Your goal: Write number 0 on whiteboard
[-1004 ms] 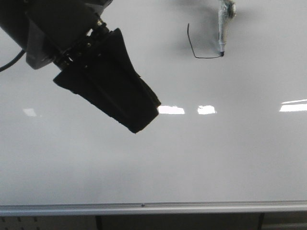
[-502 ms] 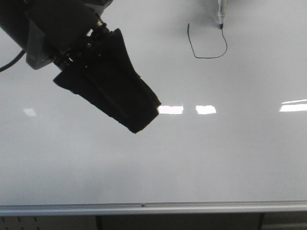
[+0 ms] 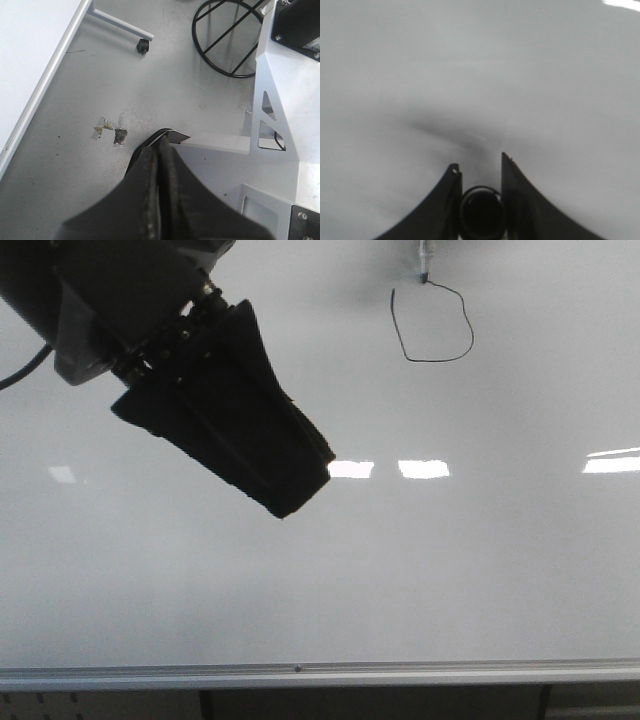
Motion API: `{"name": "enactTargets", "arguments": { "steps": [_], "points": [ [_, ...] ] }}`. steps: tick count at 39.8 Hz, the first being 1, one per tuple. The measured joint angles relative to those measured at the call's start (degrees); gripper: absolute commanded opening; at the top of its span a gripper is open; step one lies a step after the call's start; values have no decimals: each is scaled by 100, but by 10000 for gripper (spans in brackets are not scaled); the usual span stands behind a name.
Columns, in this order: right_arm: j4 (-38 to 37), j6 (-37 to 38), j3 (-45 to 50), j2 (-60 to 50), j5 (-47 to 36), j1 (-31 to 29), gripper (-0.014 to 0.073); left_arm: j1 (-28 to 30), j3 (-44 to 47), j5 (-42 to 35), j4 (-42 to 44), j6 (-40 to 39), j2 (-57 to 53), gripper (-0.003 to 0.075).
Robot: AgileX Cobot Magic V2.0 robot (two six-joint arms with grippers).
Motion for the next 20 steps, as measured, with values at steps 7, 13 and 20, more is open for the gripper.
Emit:
{"name": "enactTargets", "arguments": {
  "steps": [7, 13, 20],
  "points": [
    [32, 0, 0, 143, -33, 185, -60, 0, 0, 0, 0, 0, 0, -20],
    [288, -30, 0, 220, 136, 230, -61, 0, 0, 0, 0, 0, 0, -20],
    [858, -346, 0, -14, 894, 230, -61, 0, 0, 0, 0, 0, 0, -20]
  ]
}}
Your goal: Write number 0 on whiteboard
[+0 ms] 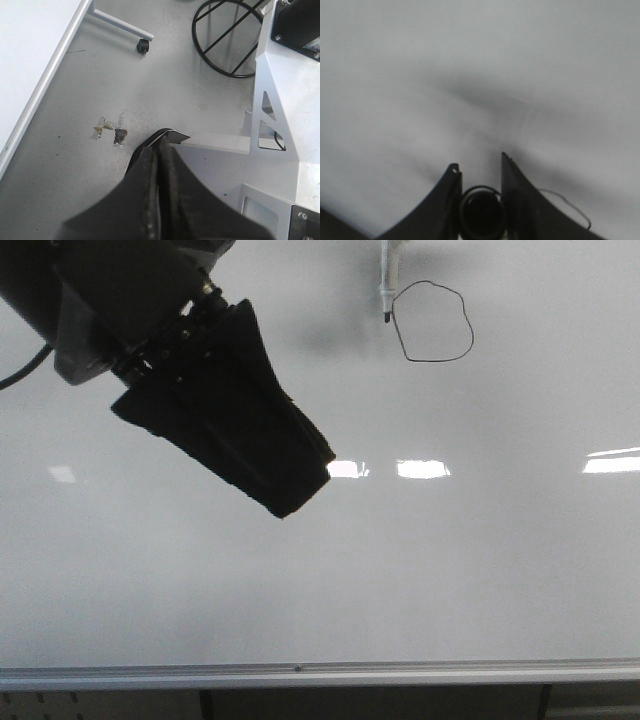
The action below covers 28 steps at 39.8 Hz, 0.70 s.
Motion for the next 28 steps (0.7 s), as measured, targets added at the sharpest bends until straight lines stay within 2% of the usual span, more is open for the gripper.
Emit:
{"name": "enactTargets", "arguments": {
  "steps": [7, 13, 15, 18, 25, 28],
  "points": [
    [680, -412, -25, -410, 793, 0, -61, 0, 0, 0, 0, 0, 0, -19],
    [971, -643, -24, -506, 1497, 0, -61, 0, 0, -10, 0, 0, 0, 3],
    [1032, -687, 135, -603, 1587, 0, -61, 0, 0, 50, 0, 0, 0, 51],
    [1159, -795, 638, -899, 1590, 0, -61, 0, 0, 165, 0, 0, 0, 170],
    [1639, -1083, 2651, -1992, 1151, 0, -61, 0, 0, 223, 0, 0, 0, 561],
    [1901, -1293, 3574, -2528, 900, 0, -61, 0, 0, 223, 0, 0, 0, 638]
  ]
}}
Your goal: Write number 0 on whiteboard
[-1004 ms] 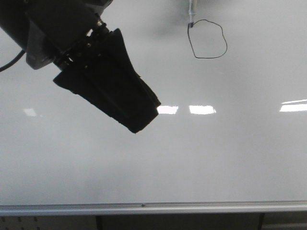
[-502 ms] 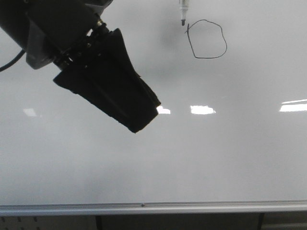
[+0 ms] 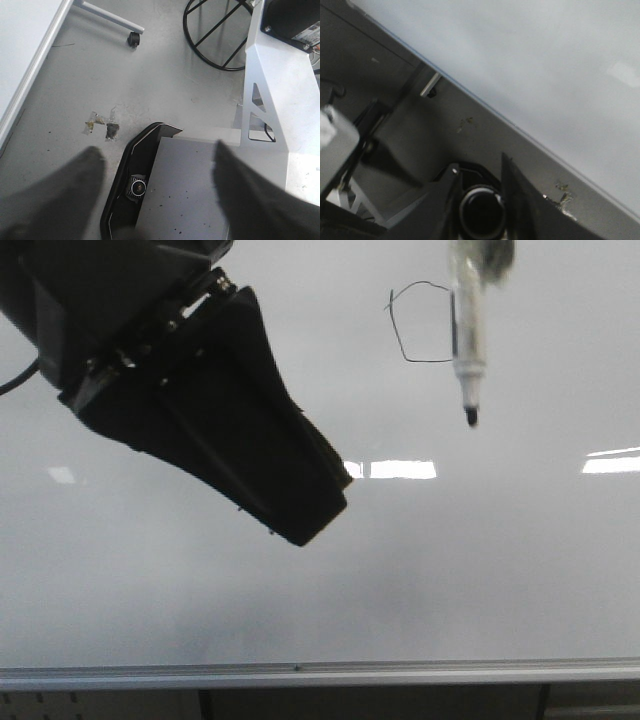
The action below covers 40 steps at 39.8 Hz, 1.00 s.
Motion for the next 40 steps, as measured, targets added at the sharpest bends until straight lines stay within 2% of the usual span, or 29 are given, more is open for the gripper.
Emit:
{"name": "enactTargets", "arguments": {
  "steps": [3, 10, 20, 27, 32, 40],
  "points": [
    [328, -255, 848, -394, -260, 0, -61, 0, 0, 0, -97, 194, 0, 638],
    [1205, -892, 1877, -804, -470, 0, -61, 0, 0, 46, -883, 1008, 0, 639],
    [2681, -1972, 2236, -826, -605, 0, -61, 0, 0, 260, -1576, 1434, 0, 639],
    [2951, -2215, 2236, -826, -661, 0, -61, 0, 0, 386, -1638, 1451, 0, 634],
    [2973, -2238, 2236, -826, -661, 0, -61, 0, 0, 397, -1638, 1451, 0, 553],
    [2973, -2251, 2236, -826, -650, 0, -61, 0, 0, 397, -1605, 1451, 0, 314]
  ]
}}
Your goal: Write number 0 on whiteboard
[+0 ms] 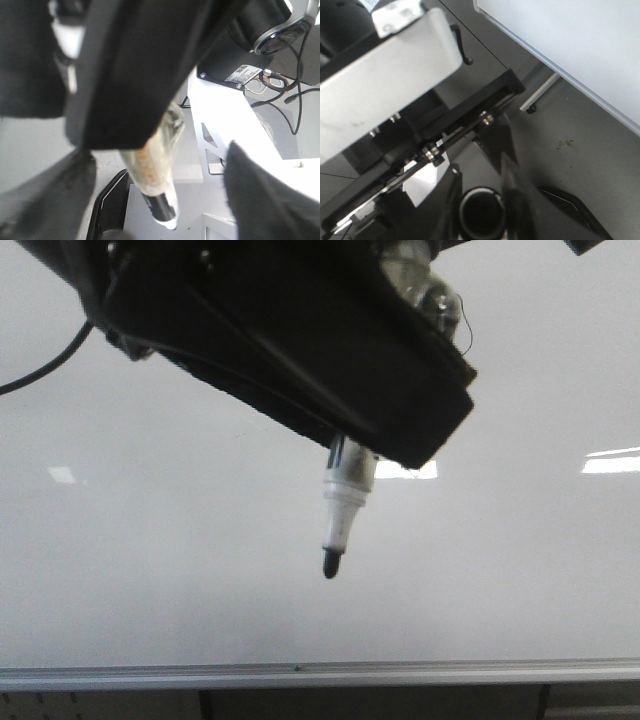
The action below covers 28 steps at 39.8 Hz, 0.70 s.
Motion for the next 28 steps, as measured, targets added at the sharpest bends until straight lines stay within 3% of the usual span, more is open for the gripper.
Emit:
{"name": "enactTargets", "arguments": {
  "steps": [12, 17, 20, 25, 28],
  "points": [
    [4, -23, 0, -10, 37, 0, -61, 0, 0, 10, 26, -13, 0, -16],
    [4, -90, 0, -33, 37, 0, -15, 23, 0, -13, 65, -106, 0, -20],
    [4, -101, 0, -33, 37, 0, 72, 23, 0, -25, 93, -109, 0, -20],
    [4, -110, 2, -33, 37, 0, 323, 23, 0, -37, 131, -117, 0, -20],
    [27, -99, 2, -36, -7, 0, 428, 23, 0, -37, 171, -84, 0, -20]
  ]
}}
